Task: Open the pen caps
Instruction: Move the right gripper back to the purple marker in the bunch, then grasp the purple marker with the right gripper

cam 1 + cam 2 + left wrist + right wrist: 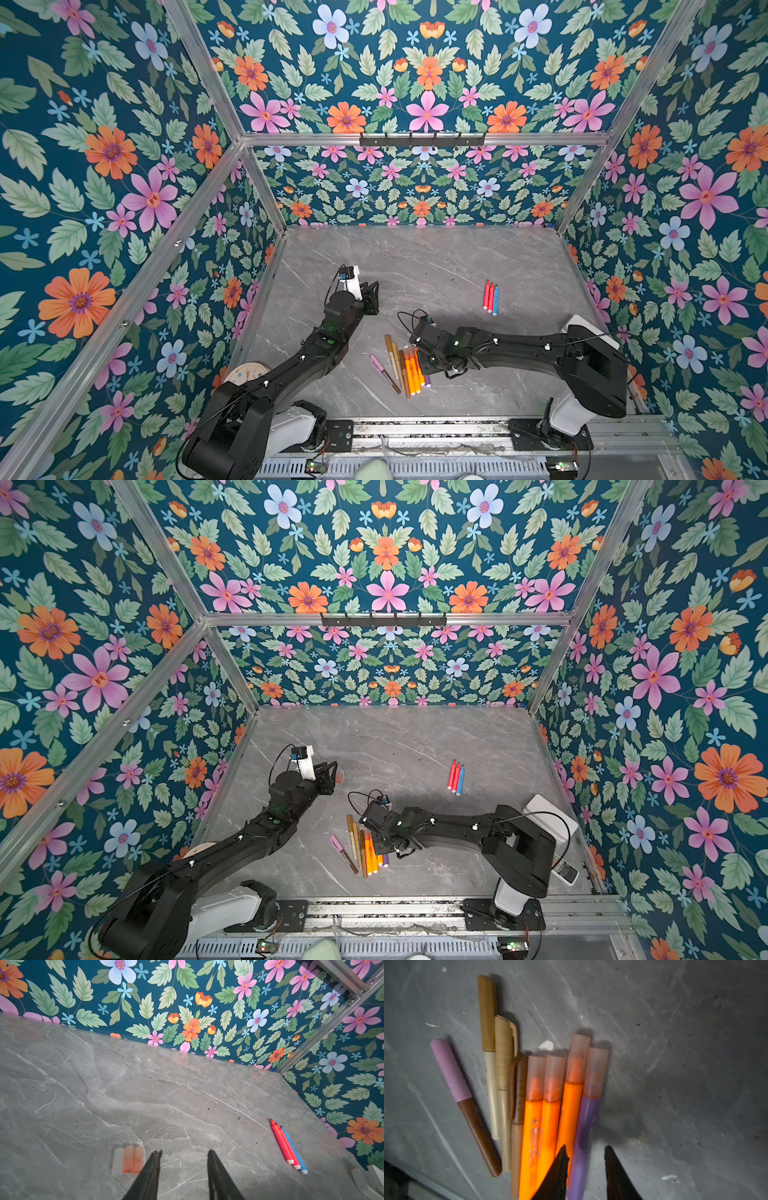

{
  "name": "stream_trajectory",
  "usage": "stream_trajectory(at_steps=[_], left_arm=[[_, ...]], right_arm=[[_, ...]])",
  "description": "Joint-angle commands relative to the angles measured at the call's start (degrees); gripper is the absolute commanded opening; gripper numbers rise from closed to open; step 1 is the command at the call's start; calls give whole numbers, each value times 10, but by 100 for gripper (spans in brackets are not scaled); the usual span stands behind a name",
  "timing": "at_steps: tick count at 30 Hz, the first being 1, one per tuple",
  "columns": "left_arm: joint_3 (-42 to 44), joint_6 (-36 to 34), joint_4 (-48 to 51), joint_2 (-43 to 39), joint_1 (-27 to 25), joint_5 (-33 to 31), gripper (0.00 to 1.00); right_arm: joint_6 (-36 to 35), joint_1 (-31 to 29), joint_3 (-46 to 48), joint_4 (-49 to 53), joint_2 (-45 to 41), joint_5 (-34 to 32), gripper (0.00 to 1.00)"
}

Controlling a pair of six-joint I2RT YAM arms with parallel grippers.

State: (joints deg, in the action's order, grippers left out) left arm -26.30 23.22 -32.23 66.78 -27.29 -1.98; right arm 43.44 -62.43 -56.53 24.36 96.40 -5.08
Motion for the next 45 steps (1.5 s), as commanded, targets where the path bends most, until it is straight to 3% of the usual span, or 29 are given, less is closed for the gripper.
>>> stream_trajectory(at_steps=[1,17,23,30,33,35,38,41,45], left_arm=[[-2,-3,7,-3,0,-6,40],[-4,-3,7,3,0,-7,40],[-2,-3,8,2,0,-7,40],[-4,-3,7,4,0,-6,40],[-3,-2,6,5,0,-6,40],[-4,-1,5,8,0,-3,40],[-7,-1,7,13,0,1,40],[-10,3,6,19,0,15,41],[-11,26,-18,35,0,65,50]], right_arm=[[22,-6,0,29,9,-20,31],[50,-7,8,93,-4,-77,29],[52,-9,41,60,-9,-26,32],[77,-26,68,50,-23,-17,32],[81,-25,75,41,-36,-16,22],[77,-25,71,45,-43,-21,8],[62,-17,65,59,-69,-33,0],[41,7,80,52,-109,-28,0],[9,49,126,8,-188,3,0]])
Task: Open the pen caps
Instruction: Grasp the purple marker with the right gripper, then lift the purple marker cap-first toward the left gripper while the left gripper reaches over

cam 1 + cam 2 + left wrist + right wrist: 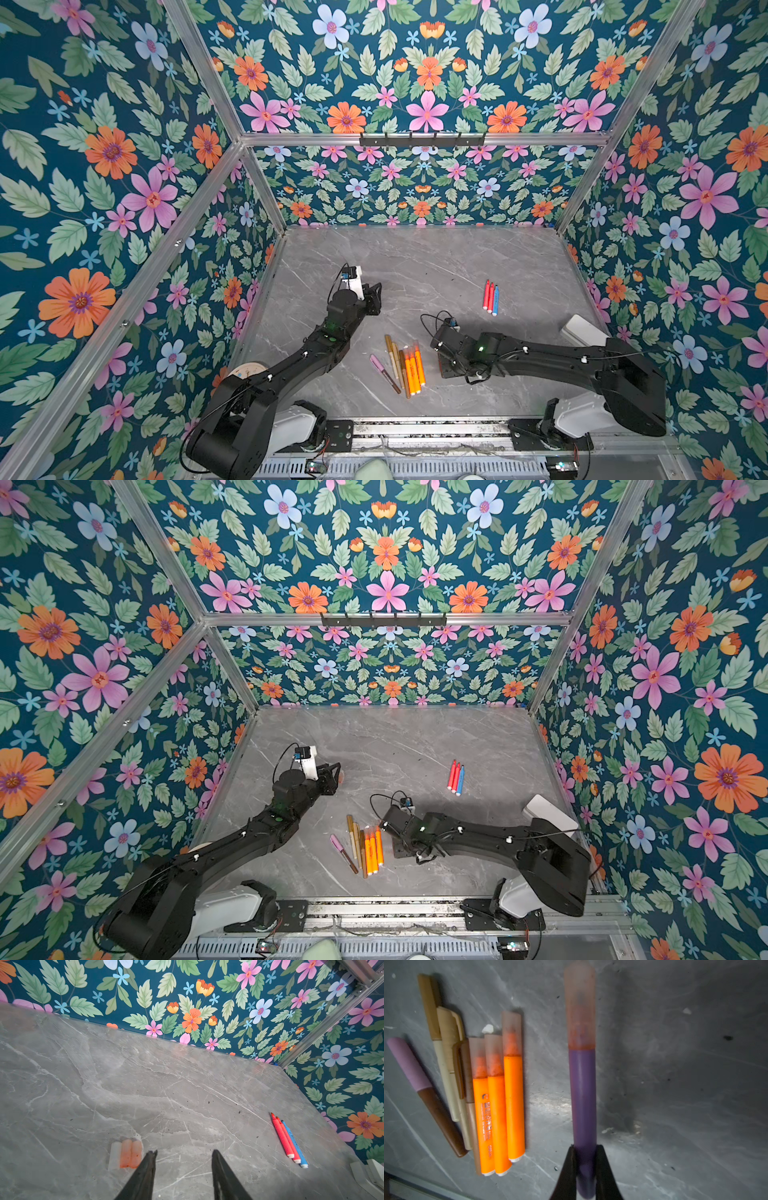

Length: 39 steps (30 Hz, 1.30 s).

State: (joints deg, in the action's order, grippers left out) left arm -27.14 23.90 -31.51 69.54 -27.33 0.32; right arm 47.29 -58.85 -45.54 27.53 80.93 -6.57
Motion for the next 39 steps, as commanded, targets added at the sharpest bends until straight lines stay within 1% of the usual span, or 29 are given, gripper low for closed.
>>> stream_trajectory(at_steps=[1,3,5,7,9,11,14,16,19,22,28,39], left_arm=[[-1,29,-45,16,-1,71,53],[-1,48,-94,41,-4,144,56],[-9,73,-152,82,-11,224,56],[-20,99,-209,126,-21,288,57],[-28,135,-267,168,-33,338,57],[-37,176,-321,208,-41,369,56],[-47,225,-383,255,-45,399,55],[-53,237,-395,271,-49,412,55],[-78,241,-384,292,-61,440,55],[-90,244,-385,307,-72,449,55],[-103,240,-369,319,-77,458,54],[-114,240,-368,327,-84,477,54]], right_arm=[[-39,20,29,-38,-56,28,0],[-56,33,49,-62,-95,48,0],[-68,43,63,-75,-126,63,0],[-75,48,69,-80,-147,67,0],[-77,52,76,-92,-161,76,0],[-76,58,85,-110,-170,85,0],[-74,71,89,-124,-173,90,0],[-75,80,89,-132,-171,96,0],[-80,99,86,-144,-165,105,0],[-94,114,74,-146,-156,113,0],[-123,120,37,-135,-134,111,0],[-134,129,16,-146,-106,126,0]])
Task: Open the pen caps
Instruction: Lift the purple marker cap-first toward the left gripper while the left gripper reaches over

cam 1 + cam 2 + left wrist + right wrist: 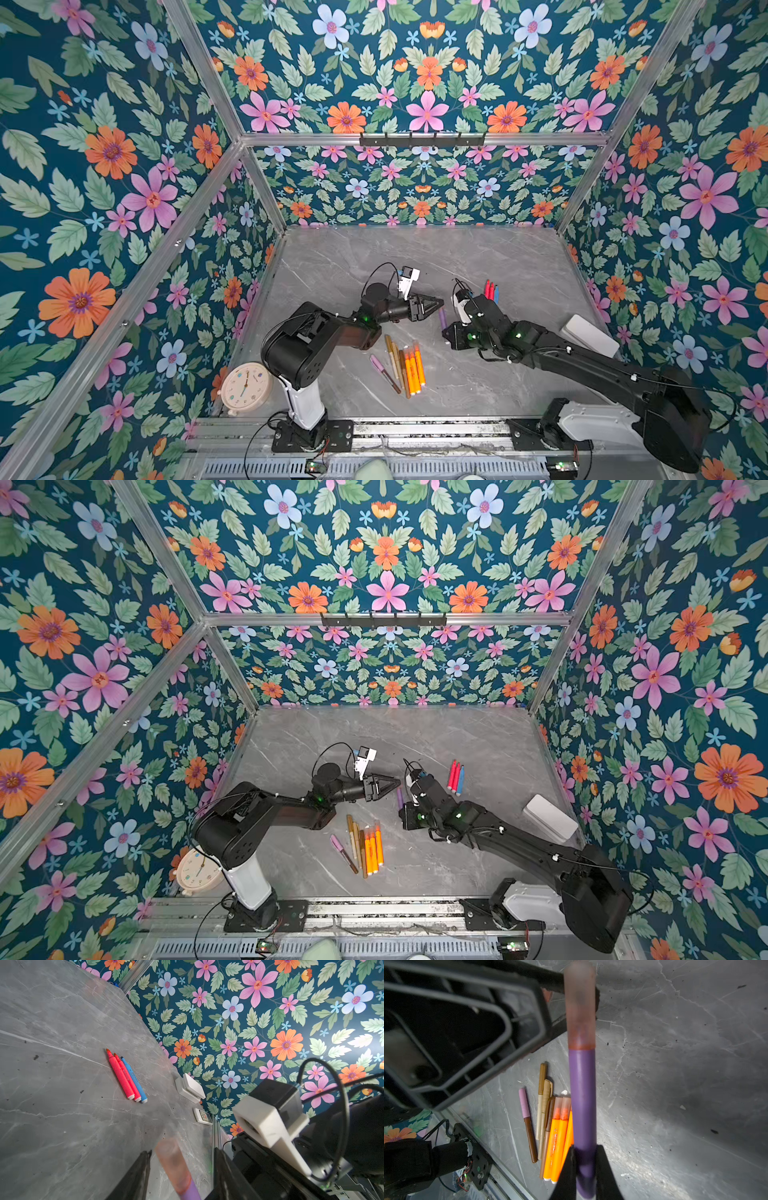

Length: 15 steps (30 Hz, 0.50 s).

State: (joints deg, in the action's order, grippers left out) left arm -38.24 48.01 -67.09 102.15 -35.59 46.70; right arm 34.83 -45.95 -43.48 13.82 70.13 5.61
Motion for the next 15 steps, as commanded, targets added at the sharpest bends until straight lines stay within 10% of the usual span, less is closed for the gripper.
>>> stream_trajectory(at_steps=[1,15], left_arm=[[-3,-1,-13,0,-2,14,54],[-5,-2,-10,-4,-5,19,38]], right_arm=[[-9,1,-5,-8,3,5,0],[0,2,2,-21,6,15,0]])
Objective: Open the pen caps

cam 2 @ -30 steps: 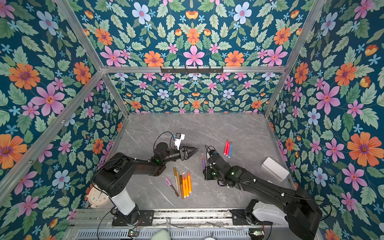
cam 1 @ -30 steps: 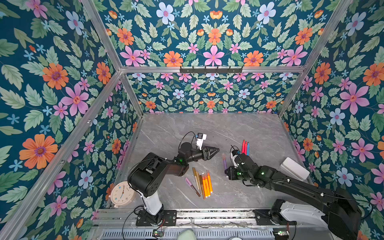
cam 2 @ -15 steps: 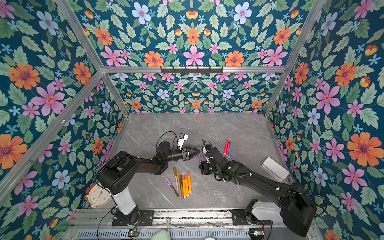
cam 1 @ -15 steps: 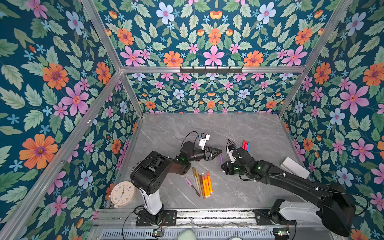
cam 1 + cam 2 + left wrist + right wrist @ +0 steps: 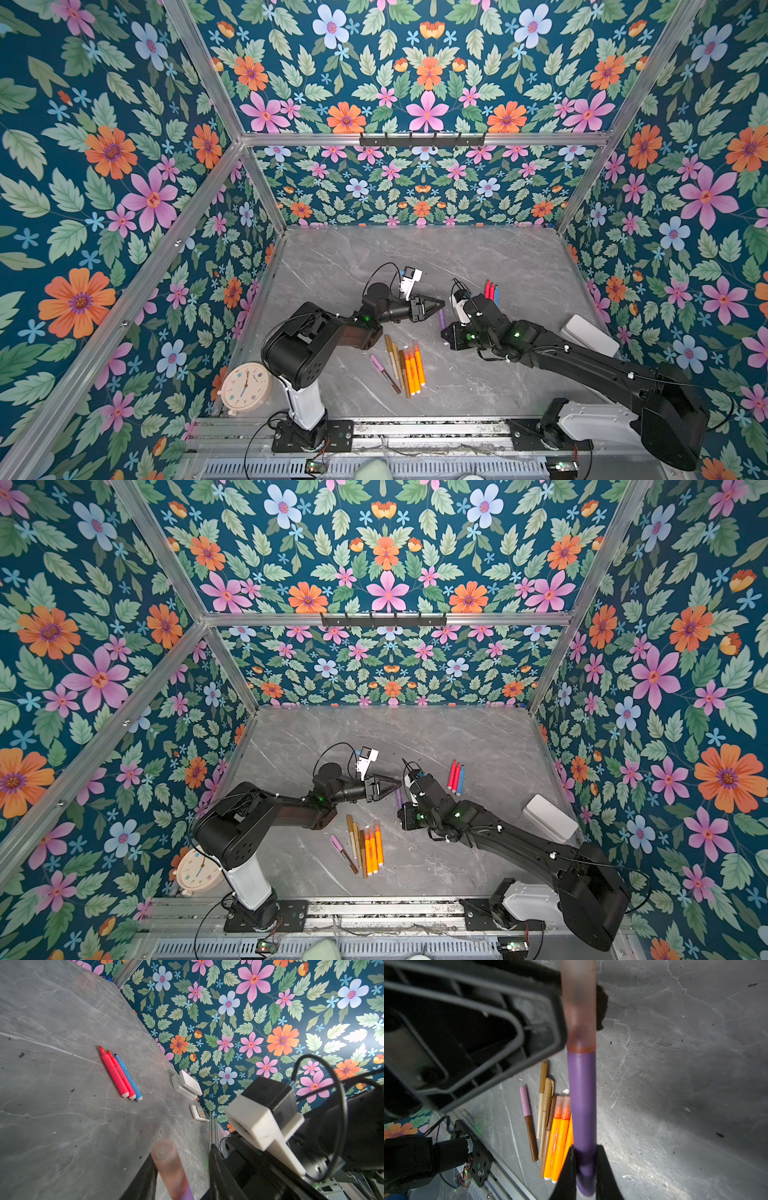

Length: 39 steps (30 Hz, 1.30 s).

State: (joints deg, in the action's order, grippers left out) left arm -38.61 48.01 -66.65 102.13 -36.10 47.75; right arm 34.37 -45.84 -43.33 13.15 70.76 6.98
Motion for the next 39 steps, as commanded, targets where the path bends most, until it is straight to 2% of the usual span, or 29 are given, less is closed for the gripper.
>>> stream_trajectory(at_steps=[1,5,9,13,23,30,35,39], left_arm=[[-1,-1,-15,-3,0,9,36],[-2,-2,-14,-4,0,9,33],[-3,-1,-12,-3,0,10,39],[-5,-2,-11,-2,-1,13,38],[-5,-6,-7,-3,-1,10,19],[-5,-14,1,-5,-1,8,1],[-6,-12,1,-4,-1,11,0],[-6,-12,0,-5,-1,10,0]], right_arm=[[4,0,2,-15,-1,1,0],[6,0,1,-16,0,4,0],[3,0,1,-22,2,10,0],[3,0,0,-24,8,12,0],[2,0,1,-23,10,10,0],[3,0,6,-23,6,4,0],[3,7,4,-22,3,8,24],[4,18,-4,-21,6,15,32]])
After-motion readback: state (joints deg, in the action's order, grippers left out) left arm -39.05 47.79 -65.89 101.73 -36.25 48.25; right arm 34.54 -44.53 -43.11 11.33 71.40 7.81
